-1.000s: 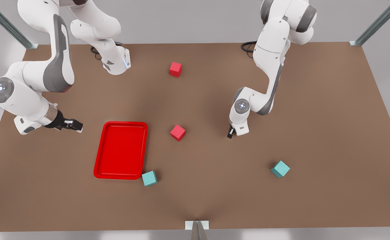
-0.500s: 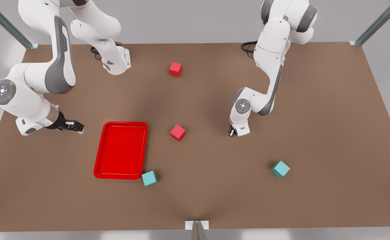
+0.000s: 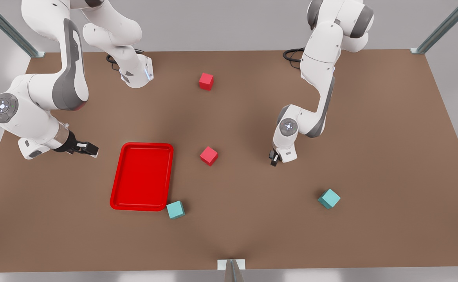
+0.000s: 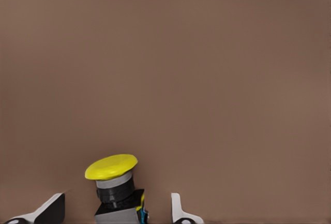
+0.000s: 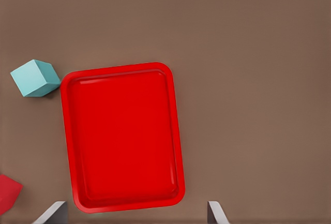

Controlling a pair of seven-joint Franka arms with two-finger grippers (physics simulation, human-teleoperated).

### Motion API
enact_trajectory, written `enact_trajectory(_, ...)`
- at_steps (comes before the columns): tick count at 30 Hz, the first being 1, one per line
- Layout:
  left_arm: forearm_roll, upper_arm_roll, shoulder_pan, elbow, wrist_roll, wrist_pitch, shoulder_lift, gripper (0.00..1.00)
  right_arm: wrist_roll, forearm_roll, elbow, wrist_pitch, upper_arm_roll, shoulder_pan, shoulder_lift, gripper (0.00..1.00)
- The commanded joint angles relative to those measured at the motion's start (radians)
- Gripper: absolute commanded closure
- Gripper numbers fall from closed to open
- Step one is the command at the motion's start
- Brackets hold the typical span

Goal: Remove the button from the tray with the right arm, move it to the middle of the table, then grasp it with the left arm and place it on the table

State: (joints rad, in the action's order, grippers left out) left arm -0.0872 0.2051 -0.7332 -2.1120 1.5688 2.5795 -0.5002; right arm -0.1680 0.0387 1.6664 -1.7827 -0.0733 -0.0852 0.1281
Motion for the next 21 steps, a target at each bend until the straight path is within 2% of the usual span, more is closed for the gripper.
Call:
enact_trajectory(1, 0.001, -0.001, 0.0, 0.001, -0.006, -0.002, 0.0, 0.0, -0.01, 0.001, 0.0, 0.0, 0.0, -0.001, -0.001, 0.0)
enact_trajectory(9, -0.013, -0.006, 0.0, 0.007, -0.004, 0.001, -0.011, 0.0, -0.008, 0.001, 0.0, 0.0, 0.0, 0.001, -0.001, 0.0)
enact_trajectory(10, -0.013, -0.006, 0.0, 0.007, -0.003, 0.002, -0.011, 0.03, -0.008, 0.001, 0.0, 0.0, 0.0, 0.001, -0.001, 0.0)
enact_trajectory(11, -0.019, -0.006, 0.0, 0.007, -0.001, 0.001, -0.011, 0.22, -0.008, 0.001, 0.0, 0.0, 0.0, 0.001, -0.001, 0.0)
enact_trajectory(12, -0.019, -0.006, 0.0, 0.007, -0.003, 0.001, -0.011, 0.37, -0.008, 0.001, 0.0, 0.0, 0.0, 0.001, -0.001, 0.0)
enact_trajectory(13, -0.019, -0.006, 0.0, 0.007, -0.003, 0.001, -0.011, 0.41, -0.007, 0.001, 0.0, 0.0, 0.0, 0.001, -0.001, 0.0)
enact_trajectory(15, -0.02, -0.006, 0.0, 0.007, -0.001, 0.002, -0.011, 0.43, -0.007, 0.001, 0.0, 0.0, 0.0, 0.001, -0.001, 0.0)
enact_trajectory(17, -0.02, -0.006, 0.0, 0.007, -0.001, 0.001, -0.011, 0.52, -0.008, 0.001, 0.0, -0.001, 0.0, 0.001, -0.001, 0.0)
enact_trajectory(21, -0.02, -0.003, 0.002, 0.02, -0.006, -0.012, -0.012, 0.54, -0.008, 0.001, 0.0, -0.001, 0.0, 0.001, -0.001, 0.0)
